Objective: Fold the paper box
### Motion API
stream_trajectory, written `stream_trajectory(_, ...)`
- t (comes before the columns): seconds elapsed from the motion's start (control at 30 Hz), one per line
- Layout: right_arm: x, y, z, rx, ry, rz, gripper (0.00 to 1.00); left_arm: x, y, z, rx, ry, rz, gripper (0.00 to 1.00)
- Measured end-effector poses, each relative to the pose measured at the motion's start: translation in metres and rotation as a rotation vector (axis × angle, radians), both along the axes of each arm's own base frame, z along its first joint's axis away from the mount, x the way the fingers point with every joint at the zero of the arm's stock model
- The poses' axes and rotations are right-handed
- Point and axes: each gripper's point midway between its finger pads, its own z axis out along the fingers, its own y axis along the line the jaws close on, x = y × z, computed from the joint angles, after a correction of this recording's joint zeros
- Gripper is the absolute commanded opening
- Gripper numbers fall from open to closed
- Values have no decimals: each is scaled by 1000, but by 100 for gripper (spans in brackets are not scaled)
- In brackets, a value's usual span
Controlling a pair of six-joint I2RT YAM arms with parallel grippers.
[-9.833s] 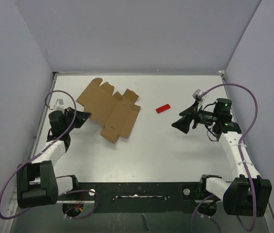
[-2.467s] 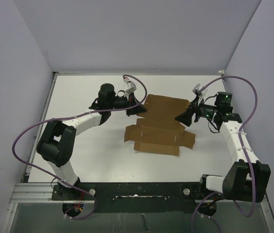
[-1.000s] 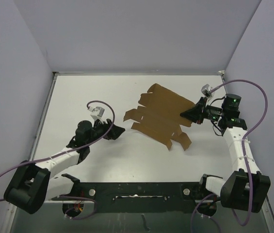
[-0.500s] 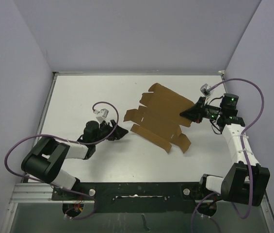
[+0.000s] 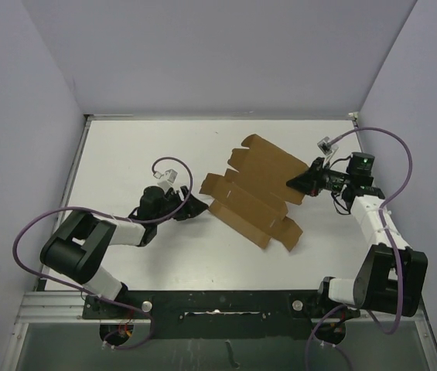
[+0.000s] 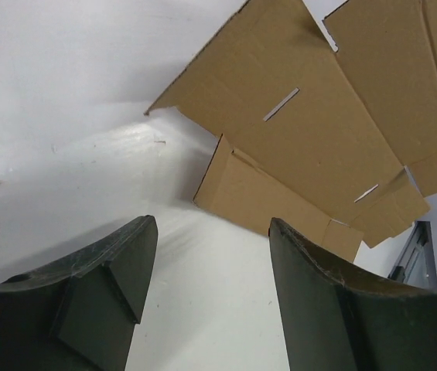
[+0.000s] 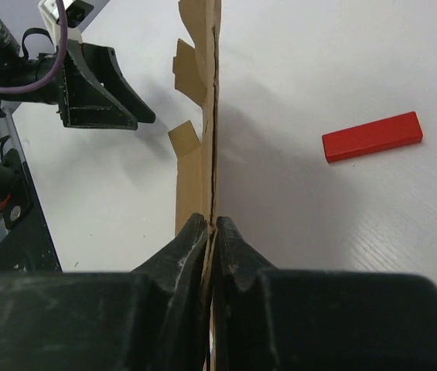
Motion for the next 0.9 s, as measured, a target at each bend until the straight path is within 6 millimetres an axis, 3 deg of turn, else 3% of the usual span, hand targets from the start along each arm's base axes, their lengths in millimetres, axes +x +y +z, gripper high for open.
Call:
stream_trajectory(0.17, 2, -1, -21, 32, 82, -41, 0, -9, 3, -10, -8, 87, 24, 57)
stream_trajectory(0.33, -1, 3, -44, 75, 182, -107, 0, -30, 9, -10, -69, 177, 87, 58)
stream_trajectory(0.57, -4, 16, -67, 99, 279, -186, 0, -69, -5, -23, -112, 365, 184, 58)
stream_trajectory(0.7, -5, 24, -71, 106, 318, -211, 0, -84, -11, -32, -95, 451, 251, 57)
stream_trajectory(0.9, -3, 31, -69, 120, 329, -218, 0, -81, -9, -33, -102, 486, 361, 52)
